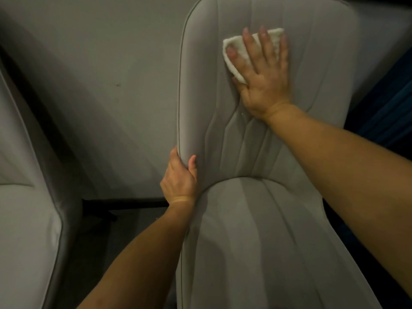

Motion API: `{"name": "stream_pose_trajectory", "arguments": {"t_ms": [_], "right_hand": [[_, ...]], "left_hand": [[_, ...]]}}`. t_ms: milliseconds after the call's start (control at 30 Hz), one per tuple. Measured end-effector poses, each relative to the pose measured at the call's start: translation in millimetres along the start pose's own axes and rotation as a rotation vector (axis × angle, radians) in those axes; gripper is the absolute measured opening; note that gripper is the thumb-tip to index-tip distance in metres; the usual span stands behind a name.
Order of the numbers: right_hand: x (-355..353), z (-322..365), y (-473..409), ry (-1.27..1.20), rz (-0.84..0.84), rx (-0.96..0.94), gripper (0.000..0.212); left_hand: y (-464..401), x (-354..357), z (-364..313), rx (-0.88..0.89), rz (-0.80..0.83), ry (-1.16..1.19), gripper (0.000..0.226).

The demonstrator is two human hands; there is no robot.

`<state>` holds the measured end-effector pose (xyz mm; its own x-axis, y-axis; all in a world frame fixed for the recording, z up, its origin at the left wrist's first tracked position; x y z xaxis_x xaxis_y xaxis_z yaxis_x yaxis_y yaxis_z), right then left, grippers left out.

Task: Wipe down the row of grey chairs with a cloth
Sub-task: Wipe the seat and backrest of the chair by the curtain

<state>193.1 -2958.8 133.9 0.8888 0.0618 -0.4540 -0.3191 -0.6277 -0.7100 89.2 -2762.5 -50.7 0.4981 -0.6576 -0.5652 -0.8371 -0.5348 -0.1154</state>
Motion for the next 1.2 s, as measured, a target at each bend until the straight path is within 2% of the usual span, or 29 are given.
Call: {"name": "stream_pose_trajectory", "arguments": {"t_ms": [167,233,367,500,600,733,833,933,1067,1200], "right_hand": [[12.4,64.3,12.9,-0.176,-0.039,0.496,0.052],[17.7,95.6,31.3,-0.27,-0.034,0.578,0.053],[21.8,133.3,90.9,-0.377,0.089,0.431,0.051],[19.6,118.4,96.6,-0.35,0.114,0.308,0.049],[13.6,81.7,53.6,-0.273,0.036,0.281,0.049],[0.7,19.5,-28.7,-0.142,-0.206,0.341,0.045],[-8.0,2.5,-68.0,-0.073,-0.295,0.334,0.041],[-12.8,24.0,-76.3,-0.193,-0.299,0.396,0.046],[-7.3,83.4,-47.8,-0.36,-0.182,0.323,0.05],[0.4,124.3,2.9,-0.438,-0.115,0.252,0.048]], "left_hand": [[0.1,-0.4,0.8,0.025,-0.005,0.011,0.071],[0.3,0.1,1.8,0.04,-0.003,0.016,0.071],[-0.7,1.1,2.0,0.048,-0.003,0.014,0.069],[0.1,1.7,2.3,0.057,-0.007,0.028,0.065],[-0.2,1.6,1.2,0.054,-0.013,0.027,0.068],[-0.3,2.1,2.6,0.05,-0.008,0.023,0.069],[-0.4,2.3,3.2,0.037,-0.003,0.029,0.065],[-0.3,2.0,2.8,0.033,-0.002,0.025,0.065],[0.9,0.2,1.4,0.047,0.001,0.033,0.069],[0.5,-0.9,0.1,0.048,0.016,0.019,0.063]]}}
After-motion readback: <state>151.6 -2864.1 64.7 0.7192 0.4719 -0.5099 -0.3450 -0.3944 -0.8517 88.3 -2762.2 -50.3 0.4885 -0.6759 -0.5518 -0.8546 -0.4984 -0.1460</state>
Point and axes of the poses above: each hand's wrist, its own y-axis away from the middle knuckle, its own x-axis out of the palm, z = x × y, the point moved 3 cm from there along -y, towards the middle knuckle, and after that the axes turned 12 degrees about -x, right-handed, at the moved point
